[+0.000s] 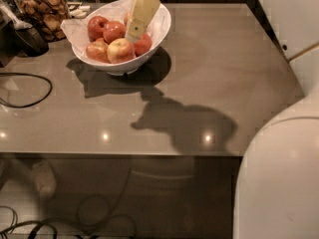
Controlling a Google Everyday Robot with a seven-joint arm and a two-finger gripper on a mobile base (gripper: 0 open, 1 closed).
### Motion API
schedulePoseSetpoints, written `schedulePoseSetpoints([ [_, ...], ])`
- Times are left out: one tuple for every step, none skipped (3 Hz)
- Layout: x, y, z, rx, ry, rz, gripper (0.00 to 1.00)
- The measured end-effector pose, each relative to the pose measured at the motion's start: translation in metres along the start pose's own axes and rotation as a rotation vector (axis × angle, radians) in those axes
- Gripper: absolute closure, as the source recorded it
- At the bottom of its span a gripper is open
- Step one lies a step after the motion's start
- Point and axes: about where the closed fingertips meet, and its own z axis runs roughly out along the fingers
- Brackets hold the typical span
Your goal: Pick apple from white bowl
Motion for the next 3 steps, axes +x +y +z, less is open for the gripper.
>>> schedulePoseSetpoints([
  [0.001,-0.007,0.02,-0.027,0.023,0.014,0.17],
  [0.003,-0.012,0.036,-0.051,0.04,0.03,0.16],
  [0.004,-0.017,0.048,-0.067,0.046,0.042,0.16],
])
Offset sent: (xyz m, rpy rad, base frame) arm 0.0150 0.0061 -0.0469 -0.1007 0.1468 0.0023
